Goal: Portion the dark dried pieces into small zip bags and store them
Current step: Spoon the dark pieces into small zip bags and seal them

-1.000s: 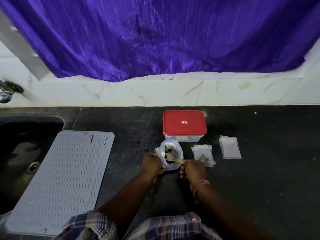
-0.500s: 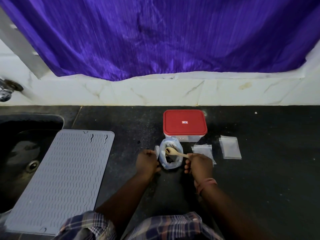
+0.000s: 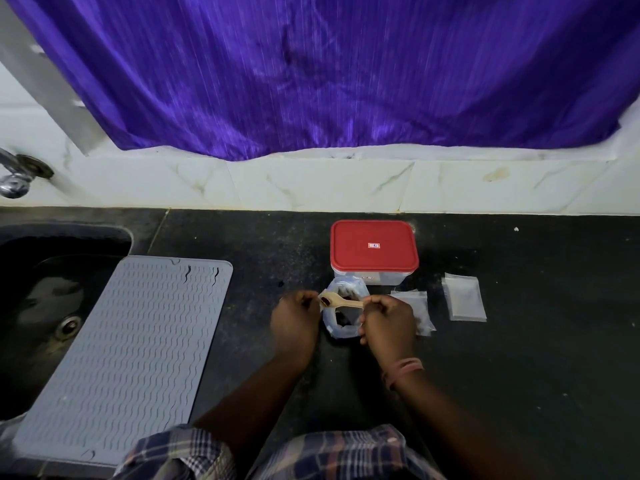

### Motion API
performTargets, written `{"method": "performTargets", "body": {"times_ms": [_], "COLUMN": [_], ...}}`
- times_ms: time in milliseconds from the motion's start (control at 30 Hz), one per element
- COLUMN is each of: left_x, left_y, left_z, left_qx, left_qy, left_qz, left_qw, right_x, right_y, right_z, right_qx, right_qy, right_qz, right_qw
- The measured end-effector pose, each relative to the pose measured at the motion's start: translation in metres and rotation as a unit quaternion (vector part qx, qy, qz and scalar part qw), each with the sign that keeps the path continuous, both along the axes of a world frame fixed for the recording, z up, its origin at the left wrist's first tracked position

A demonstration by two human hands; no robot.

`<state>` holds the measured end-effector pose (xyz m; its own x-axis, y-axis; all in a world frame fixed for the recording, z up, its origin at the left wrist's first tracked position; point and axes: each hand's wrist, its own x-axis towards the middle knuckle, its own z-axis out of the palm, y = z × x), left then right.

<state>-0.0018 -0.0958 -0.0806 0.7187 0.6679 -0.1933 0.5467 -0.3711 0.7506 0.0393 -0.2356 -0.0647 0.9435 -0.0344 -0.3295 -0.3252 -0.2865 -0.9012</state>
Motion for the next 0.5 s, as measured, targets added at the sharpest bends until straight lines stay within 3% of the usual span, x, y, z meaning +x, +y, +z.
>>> {"method": "performTargets", "body": {"times_ms": [200,300,400,500], "left_x": [-0.003,-0.003,-0.003,-0.003], "left_y": [-0.002,-0.002,0.000,0.003], "left_z": [0.003,0.002,-0.005,-0.010], "left_qx": [-0.053,-0.071,-0.113,-0.183], "left_qy": [-0.073,-0.094,-0.096,-0.096], "left_qz": [-0.006,-0.012,-0.013,0.039], "left_qw": [0.996,0.993,0.989,0.978], "right_x": [0.000,-0.004,-0.010,-0.017], "right_y": [0.003,0.003,0.002,0.001], "right_z": [-0.002,0.005,0.008,0.009], "right_qx": [-0.063,-0.117,-0.178,-0.234], "right_qy": [-0.048,-0.117,-0.272,-0.341], "right_qz": [0.021,0.050,0.145,0.255], "right_qw": [0.997,0.985,0.935,0.874]}}
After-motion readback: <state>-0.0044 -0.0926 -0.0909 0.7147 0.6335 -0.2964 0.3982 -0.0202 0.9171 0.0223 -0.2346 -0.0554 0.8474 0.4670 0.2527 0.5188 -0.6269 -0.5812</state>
